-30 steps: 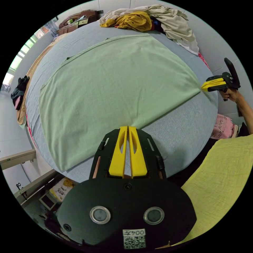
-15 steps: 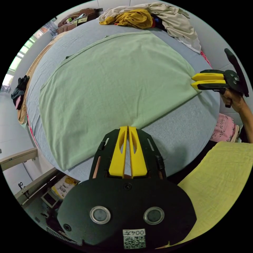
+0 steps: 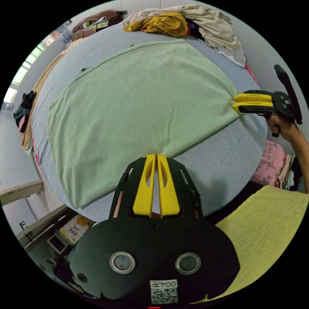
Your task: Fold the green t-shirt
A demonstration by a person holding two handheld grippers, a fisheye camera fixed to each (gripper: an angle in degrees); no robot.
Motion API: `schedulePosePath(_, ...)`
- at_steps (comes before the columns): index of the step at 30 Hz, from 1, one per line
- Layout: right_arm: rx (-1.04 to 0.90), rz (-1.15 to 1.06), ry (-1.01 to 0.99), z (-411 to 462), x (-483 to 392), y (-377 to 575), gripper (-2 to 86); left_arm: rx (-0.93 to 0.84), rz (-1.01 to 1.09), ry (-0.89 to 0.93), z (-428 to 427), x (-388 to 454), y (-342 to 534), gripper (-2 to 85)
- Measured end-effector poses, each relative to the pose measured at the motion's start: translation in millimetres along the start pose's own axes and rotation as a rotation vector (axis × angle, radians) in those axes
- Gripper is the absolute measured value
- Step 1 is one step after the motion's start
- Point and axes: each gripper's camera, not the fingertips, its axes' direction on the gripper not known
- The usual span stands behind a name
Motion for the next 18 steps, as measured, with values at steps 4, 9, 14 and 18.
schedulePosePath(4,-0.022,0.072,-0.039,-7.2,13.1,11.1,7.4,0.070,-0.019,-0.043,-18.4,-25.0,17.8,0.8)
schedulePosePath(9,0.058,0.139,-0.050,-29.8,9.5,22.0,7.8,0.125,-0.118,-0.083,-38.4,-87.2,51.0,1.0)
schedulePosePath(14,-0.065,0.127,0.007,-4.6,-16.2,10.3,8.5,0.041,-0.159,-0.081,-19.4,-130.6,75.6,1.0)
schedulePosePath(18,-0.034,0.228,-0.036,-10.0,-5.0,14.3,8.3,0.048,-0.161,-0.038,-20.1,-137.5,75.4,1.1)
